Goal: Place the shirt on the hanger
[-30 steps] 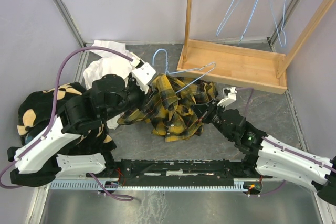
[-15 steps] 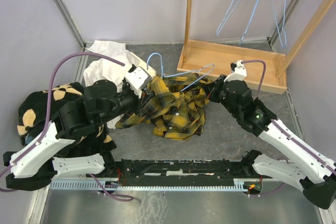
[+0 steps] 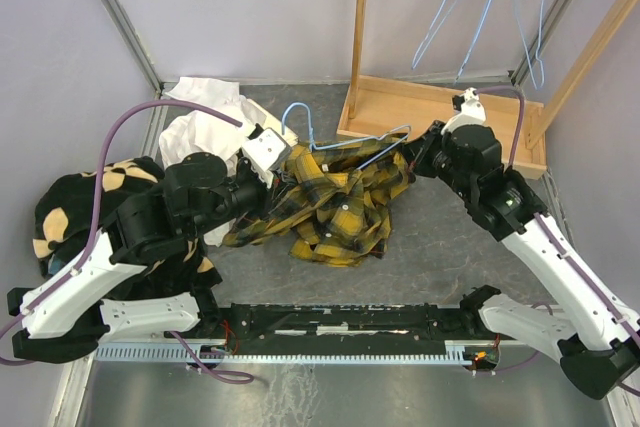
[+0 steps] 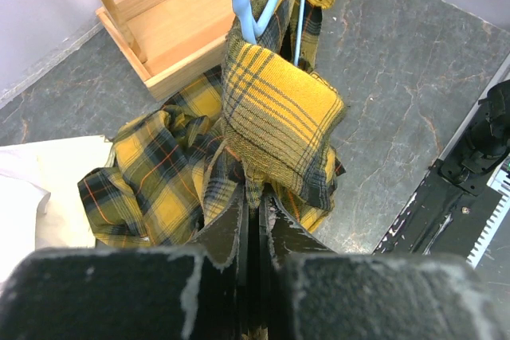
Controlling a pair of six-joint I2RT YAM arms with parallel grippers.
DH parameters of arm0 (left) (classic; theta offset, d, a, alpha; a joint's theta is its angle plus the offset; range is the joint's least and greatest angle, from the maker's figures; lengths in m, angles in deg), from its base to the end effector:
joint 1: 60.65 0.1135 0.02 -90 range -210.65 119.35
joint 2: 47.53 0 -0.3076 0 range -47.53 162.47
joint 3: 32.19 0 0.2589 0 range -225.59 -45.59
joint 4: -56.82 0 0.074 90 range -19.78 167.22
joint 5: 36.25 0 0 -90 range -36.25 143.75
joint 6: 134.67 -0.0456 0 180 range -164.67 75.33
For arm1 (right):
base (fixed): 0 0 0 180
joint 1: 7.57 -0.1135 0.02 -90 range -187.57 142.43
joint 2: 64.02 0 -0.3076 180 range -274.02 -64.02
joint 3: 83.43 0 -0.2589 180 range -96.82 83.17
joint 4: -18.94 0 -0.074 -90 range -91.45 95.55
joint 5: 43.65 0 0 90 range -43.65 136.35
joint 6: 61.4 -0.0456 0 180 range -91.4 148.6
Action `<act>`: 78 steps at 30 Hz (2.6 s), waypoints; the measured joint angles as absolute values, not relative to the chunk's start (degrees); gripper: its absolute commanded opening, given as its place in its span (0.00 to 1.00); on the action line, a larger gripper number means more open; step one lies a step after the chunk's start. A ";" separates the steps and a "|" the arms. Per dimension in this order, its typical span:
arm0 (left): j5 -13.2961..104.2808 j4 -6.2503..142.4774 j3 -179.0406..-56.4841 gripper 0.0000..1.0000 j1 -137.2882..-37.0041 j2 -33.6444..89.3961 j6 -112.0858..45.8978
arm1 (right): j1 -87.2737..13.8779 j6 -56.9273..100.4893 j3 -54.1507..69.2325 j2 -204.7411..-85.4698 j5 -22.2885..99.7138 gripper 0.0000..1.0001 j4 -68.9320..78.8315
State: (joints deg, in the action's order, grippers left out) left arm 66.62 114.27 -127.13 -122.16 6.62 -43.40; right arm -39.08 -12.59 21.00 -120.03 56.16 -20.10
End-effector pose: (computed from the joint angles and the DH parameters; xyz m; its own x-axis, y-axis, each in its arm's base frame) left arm 0.0802 -0.1264 0.4980 -0.1535 0.2374 -0.9592 0.7518 0.6580 0.0426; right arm 0.1781 0.1001 0.4156 -0.4629 0.4774 -0.7469 -0.0973 0.8101 0.5781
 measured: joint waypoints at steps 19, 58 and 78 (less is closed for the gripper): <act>66.20 113.24 -127.13 0.03 -122.16 6.45 -43.35 | -35.93 8.17 -9.40 -133.04 53.88 0.00 -42.51; 73.24 116.48 -135.94 0.03 -122.16 14.53 -45.84 | -34.01 15.38 -24.57 -136.71 27.00 0.00 -45.35; 76.21 119.82 -154.95 0.03 -122.16 20.39 -53.65 | -34.20 -5.82 -8.15 -126.09 10.48 0.00 -21.77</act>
